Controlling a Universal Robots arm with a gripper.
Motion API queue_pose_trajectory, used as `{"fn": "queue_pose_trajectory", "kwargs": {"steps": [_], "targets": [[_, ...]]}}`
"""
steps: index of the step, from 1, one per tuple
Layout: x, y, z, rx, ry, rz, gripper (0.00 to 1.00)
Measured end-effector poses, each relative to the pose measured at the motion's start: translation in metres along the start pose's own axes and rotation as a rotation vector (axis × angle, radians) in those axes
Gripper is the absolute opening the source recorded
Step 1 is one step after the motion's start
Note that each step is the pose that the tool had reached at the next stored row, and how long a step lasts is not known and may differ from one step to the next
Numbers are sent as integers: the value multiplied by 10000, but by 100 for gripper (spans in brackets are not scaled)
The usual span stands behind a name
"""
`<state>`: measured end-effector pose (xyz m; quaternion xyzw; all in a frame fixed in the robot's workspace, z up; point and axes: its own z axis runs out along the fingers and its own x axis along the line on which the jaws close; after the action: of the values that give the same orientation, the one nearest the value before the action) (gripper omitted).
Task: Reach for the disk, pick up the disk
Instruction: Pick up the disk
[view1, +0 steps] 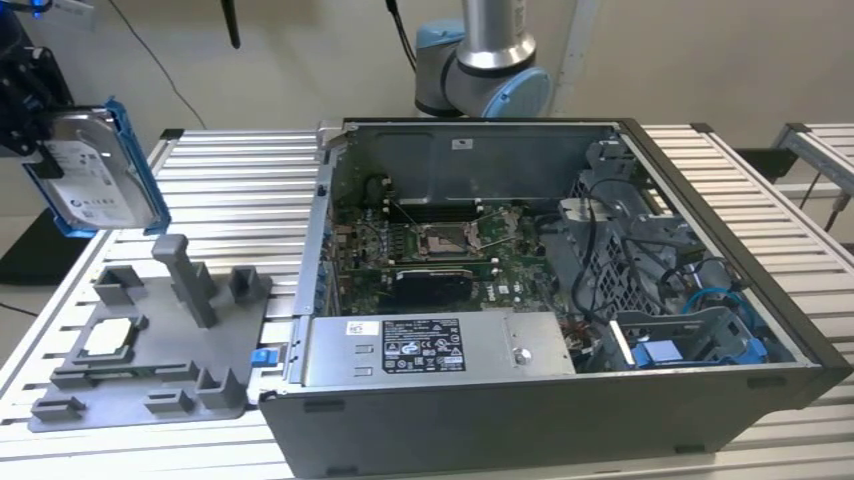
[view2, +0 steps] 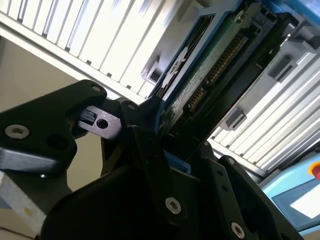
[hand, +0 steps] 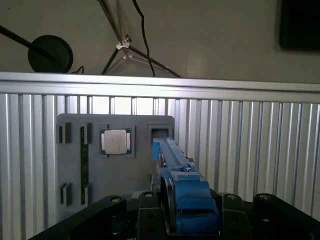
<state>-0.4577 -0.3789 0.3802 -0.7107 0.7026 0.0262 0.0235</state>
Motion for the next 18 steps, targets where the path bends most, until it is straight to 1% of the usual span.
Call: {"fn": "queue_pose_trajectory", "kwargs": {"steps": [12, 18], "targets": [[-12, 0, -176, 0, 0, 0, 0], [-17, 1, -249, 1, 0, 0, 0]]}}
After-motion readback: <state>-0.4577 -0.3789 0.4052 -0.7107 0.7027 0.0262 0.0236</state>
